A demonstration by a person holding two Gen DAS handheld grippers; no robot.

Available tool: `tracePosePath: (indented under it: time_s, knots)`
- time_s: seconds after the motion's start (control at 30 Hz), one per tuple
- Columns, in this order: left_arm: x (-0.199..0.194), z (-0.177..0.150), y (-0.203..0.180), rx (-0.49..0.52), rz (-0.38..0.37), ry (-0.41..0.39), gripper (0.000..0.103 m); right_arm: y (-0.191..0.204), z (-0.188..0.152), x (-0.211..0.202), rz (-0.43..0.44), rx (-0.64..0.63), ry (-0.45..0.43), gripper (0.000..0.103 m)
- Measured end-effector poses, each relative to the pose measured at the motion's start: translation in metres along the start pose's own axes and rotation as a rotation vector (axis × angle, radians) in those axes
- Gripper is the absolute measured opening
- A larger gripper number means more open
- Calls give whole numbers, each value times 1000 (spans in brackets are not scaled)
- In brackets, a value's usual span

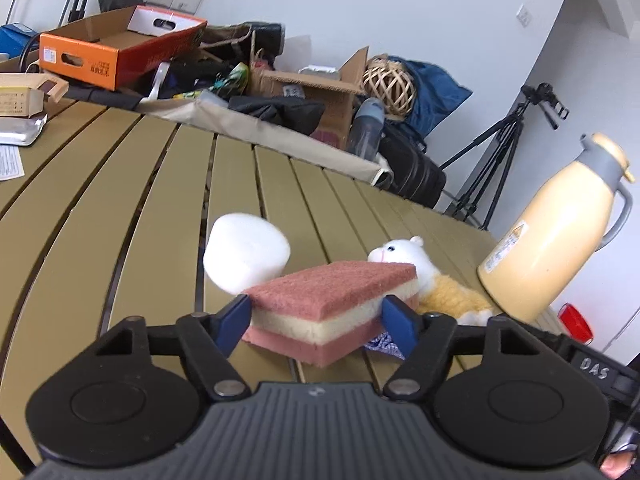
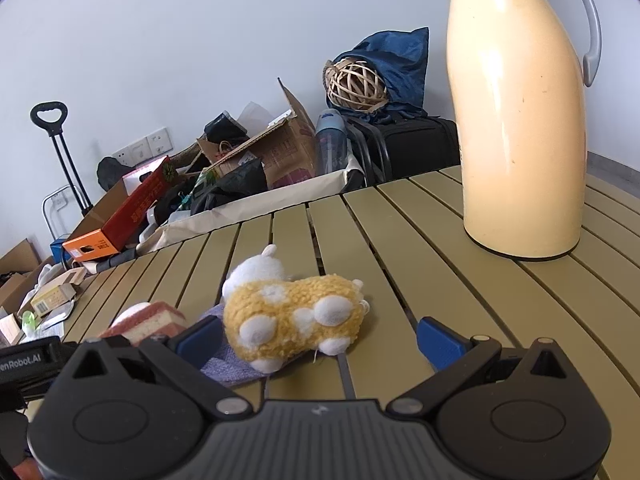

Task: Collect trash
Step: 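Close the left gripper on the pink sponge while the right gripper grasps the yellow plush sheep, then lift the sponge and plush sheep off the table and carry both down toward the black bin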

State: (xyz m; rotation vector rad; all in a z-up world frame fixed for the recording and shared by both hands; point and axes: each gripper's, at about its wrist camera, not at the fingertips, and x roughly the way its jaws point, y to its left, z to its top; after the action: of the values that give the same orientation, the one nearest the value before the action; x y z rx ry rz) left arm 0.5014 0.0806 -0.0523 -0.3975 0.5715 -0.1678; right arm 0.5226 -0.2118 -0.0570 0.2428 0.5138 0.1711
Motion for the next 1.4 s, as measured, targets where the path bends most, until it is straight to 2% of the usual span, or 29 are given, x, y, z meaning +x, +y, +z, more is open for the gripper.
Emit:
tracePosePath:
  time_s: [0.13,0.27,0.5,0.67,0.93,1.4]
  knots:
    - [-6,0,-3,16,2,-27,70,-1,0,1,-1,7,1,103]
    - [-20,2,-10,56,49,-87,69,1,1,3,0,8,-4,103]
    - [-51,3,-25,172,232,-249,70,15,9,9,1,-45,-13,103]
    - [-63,3,-37,241,329,-321,70,26,15,20,-5,-102,-5,103]
    - [-61,-2,-44,280,395,-336,70,29,16,48,-12,-108,35,103]
    - [-49,-6,-47,301,400,-316,70,27,10,75,-19,-86,80,103]
